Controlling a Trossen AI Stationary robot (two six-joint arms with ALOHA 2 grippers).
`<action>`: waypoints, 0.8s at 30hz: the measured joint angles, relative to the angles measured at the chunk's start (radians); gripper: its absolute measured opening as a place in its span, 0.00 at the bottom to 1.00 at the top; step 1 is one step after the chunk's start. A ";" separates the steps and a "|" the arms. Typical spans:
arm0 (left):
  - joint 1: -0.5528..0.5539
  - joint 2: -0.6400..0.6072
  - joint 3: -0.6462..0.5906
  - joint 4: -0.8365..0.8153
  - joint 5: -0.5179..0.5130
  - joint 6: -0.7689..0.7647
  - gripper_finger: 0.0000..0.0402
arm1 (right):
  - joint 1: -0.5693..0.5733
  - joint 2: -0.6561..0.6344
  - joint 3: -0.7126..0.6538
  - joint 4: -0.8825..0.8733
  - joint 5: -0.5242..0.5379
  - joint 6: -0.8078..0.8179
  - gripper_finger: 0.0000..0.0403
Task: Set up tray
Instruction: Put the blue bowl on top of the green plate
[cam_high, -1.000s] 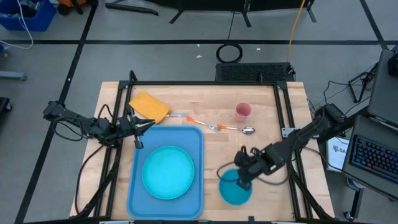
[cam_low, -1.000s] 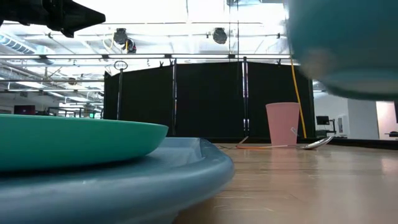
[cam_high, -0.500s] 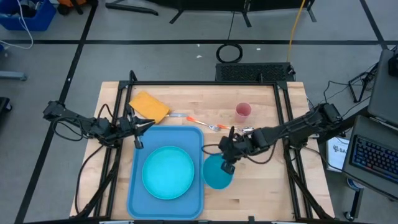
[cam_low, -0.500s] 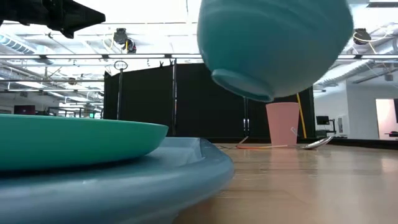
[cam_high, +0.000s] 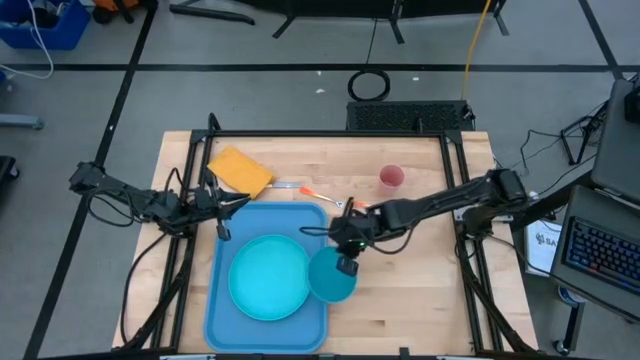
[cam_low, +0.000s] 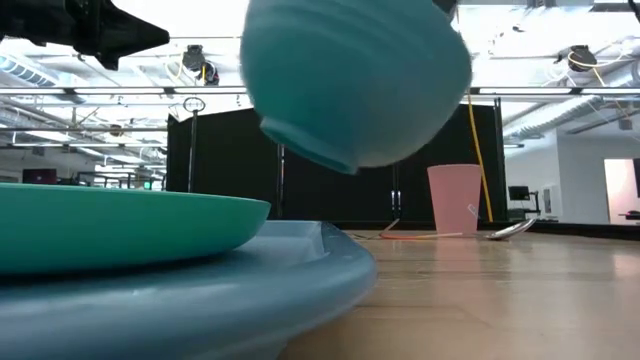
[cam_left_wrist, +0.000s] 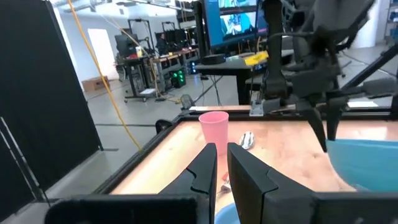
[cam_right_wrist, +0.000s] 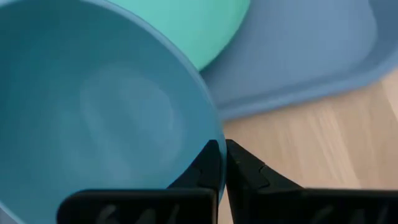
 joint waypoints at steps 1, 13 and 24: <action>0.000 0.002 0.000 -0.003 0.000 -0.004 0.11 | -0.003 0.023 0.038 -0.030 -0.001 -0.022 0.00; -0.002 0.002 0.000 -0.127 0.012 -0.054 0.11 | -0.075 0.258 0.404 -0.219 -0.077 -0.276 0.00; -0.002 0.002 0.000 -0.145 0.018 -0.053 0.11 | -0.125 0.430 0.644 -0.303 -0.160 -0.410 0.00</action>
